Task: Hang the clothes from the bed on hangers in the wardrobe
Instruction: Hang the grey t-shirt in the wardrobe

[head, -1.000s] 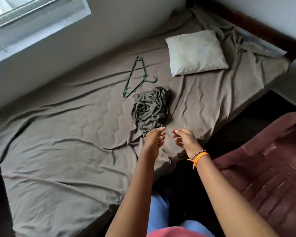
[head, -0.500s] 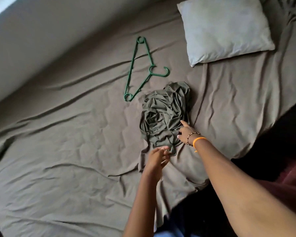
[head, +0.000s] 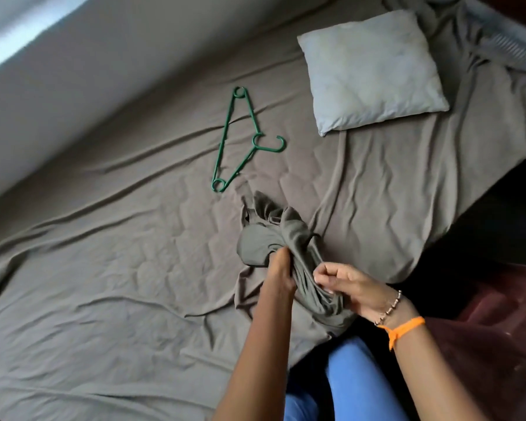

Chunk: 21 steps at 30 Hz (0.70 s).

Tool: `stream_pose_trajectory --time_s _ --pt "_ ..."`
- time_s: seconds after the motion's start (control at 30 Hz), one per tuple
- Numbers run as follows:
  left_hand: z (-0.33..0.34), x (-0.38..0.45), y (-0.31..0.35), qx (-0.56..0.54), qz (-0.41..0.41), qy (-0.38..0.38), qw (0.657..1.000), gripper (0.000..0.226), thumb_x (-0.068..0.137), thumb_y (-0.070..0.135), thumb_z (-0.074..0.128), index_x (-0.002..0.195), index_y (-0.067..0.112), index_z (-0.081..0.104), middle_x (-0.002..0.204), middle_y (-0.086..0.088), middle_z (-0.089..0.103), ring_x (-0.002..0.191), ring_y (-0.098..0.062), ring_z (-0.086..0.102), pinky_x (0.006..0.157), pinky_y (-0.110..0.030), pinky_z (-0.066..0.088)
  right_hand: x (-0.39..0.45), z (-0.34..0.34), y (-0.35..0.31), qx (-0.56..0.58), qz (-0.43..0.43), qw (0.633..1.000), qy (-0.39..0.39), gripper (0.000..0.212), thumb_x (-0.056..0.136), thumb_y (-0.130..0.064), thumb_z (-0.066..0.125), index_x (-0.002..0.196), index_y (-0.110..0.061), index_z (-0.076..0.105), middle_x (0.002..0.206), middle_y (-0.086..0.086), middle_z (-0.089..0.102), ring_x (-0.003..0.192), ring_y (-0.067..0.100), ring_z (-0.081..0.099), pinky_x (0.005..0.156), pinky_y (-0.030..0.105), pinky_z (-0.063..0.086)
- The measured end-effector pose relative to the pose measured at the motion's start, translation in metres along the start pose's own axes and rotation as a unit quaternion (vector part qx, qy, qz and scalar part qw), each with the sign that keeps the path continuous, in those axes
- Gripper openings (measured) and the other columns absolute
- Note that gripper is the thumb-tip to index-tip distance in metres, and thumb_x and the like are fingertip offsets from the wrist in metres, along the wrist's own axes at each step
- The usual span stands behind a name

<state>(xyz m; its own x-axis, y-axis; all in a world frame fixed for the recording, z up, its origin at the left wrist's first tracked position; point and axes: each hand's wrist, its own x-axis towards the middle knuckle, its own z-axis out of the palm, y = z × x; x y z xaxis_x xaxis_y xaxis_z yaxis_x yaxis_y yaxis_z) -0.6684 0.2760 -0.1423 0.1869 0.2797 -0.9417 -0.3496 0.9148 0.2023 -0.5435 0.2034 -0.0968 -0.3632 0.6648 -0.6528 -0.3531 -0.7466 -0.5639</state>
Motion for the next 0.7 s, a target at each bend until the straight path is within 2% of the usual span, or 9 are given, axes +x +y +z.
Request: stream_pose_trajectory --time_s 0.13,0.23,0.33,0.4,0.47,0.5,0.53,0.6,0.7 --pt "0.028 -0.038 -0.014 0.138 0.1 -0.018 0.985 0.031 0.083 -0.014 0.041 0.094 0.005 0.063 0.073 -0.009 0.068 0.06 -0.018 0.066 0.055 -0.024 0.055 0.006 -0.016 -0.013 0.066 -0.024 0.964 0.258 0.033 0.091 -0.032 0.058 0.109 -0.005 0.066 0.115 0.019 0.064 0.061 0.009 0.066 0.069 0.029 0.051" --pt "0.043 -0.068 -0.019 0.255 0.143 -0.091 0.952 0.029 0.08 -0.019 0.043 0.085 0.004 0.06 0.056 -0.003 0.066 0.049 -0.013 0.063 0.05 -0.022 0.051 0.002 -0.027 -0.05 0.21 -0.115 0.948 0.211 0.063 0.03 -0.041 0.093 0.085 -0.014 0.077 0.1 0.012 0.07 0.072 0.019 0.07 0.065 0.03 0.058" --pt "0.055 -0.089 -0.013 0.355 0.183 -0.117 0.909 0.028 0.075 -0.014 0.053 0.078 0.013 0.06 0.051 0.005 0.065 0.047 -0.007 0.063 0.048 -0.021 0.05 -0.032 -0.031 -0.092 0.267 -0.254 0.914 0.167 0.038 0.051 -0.035 0.083 0.085 -0.019 0.076 0.087 0.0 0.074 0.081 0.015 0.071 0.077 0.03 0.056" --pt "0.056 -0.089 -0.002 0.39 0.22 -0.092 0.889 0.029 0.072 -0.013 0.054 0.077 0.015 0.058 0.048 0.011 0.062 0.046 0.0 0.06 0.044 -0.017 0.049 -0.042 -0.034 -0.106 0.189 -0.294 0.898 0.267 0.023 0.093 -0.017 0.049 0.112 -0.017 0.061 0.102 0.002 0.072 0.095 0.014 0.067 0.084 0.021 0.051" --pt "0.061 -0.097 0.01 0.416 0.293 -0.072 0.858 0.036 0.063 -0.006 0.061 0.096 0.008 0.06 0.074 0.015 0.066 0.066 0.003 0.06 0.059 -0.017 0.049 -0.06 -0.026 -0.124 -0.021 -0.427 0.839 0.337 0.033 0.092 -0.002 0.035 0.119 0.003 0.052 0.119 0.029 0.056 0.109 0.031 0.056 0.079 0.012 0.047" --pt "0.064 -0.104 0.016 0.414 0.327 -0.077 0.846 0.054 0.064 -0.004 0.067 0.116 0.009 0.055 0.096 0.013 0.062 0.083 -0.003 0.06 0.07 -0.02 0.049 -0.064 -0.034 -0.129 -0.19 -0.489 0.8 0.29 0.033 0.081 -0.005 0.039 0.1 0.008 0.062 0.103 0.034 0.059 0.098 0.033 0.059 0.077 0.015 0.046" --pt "0.069 -0.113 0.022 0.392 0.348 -0.096 0.846 0.068 0.07 -0.007 0.069 0.129 0.017 0.046 0.108 0.014 0.058 0.092 -0.007 0.059 0.078 -0.023 0.049 -0.068 -0.041 -0.13 -0.374 -0.556 0.701 0.244 0.032 0.073 -0.009 0.04 0.079 0.005 0.067 0.08 0.031 0.065 0.082 0.032 0.063 0.071 0.02 0.045" --pt "0.081 -0.127 0.033 0.366 0.368 -0.159 0.84 0.054 0.08 -0.014 0.06 0.121 0.02 0.051 0.097 0.02 0.066 0.08 -0.002 0.062 0.074 -0.018 0.05 -0.077 -0.046 -0.142 -0.527 -0.567 0.609 0.173 0.034 0.085 -0.014 0.038 0.07 0.0 0.065 0.058 0.021 0.065 0.074 0.024 0.055 0.071 0.028 0.04" --pt "0.102 -0.147 0.039 0.378 0.395 -0.184 0.817 0.024 0.081 -0.004 0.064 0.101 0.009 0.066 0.08 0.012 0.071 0.072 0.0 0.062 0.076 -0.02 0.05 -0.105 -0.019 -0.168 -0.511 -0.582 0.615 0.151 0.047 0.104 -0.026 0.013 0.087 -0.001 0.049 0.062 0.021 0.066 0.079 0.024 0.042 0.078 0.017 0.039"
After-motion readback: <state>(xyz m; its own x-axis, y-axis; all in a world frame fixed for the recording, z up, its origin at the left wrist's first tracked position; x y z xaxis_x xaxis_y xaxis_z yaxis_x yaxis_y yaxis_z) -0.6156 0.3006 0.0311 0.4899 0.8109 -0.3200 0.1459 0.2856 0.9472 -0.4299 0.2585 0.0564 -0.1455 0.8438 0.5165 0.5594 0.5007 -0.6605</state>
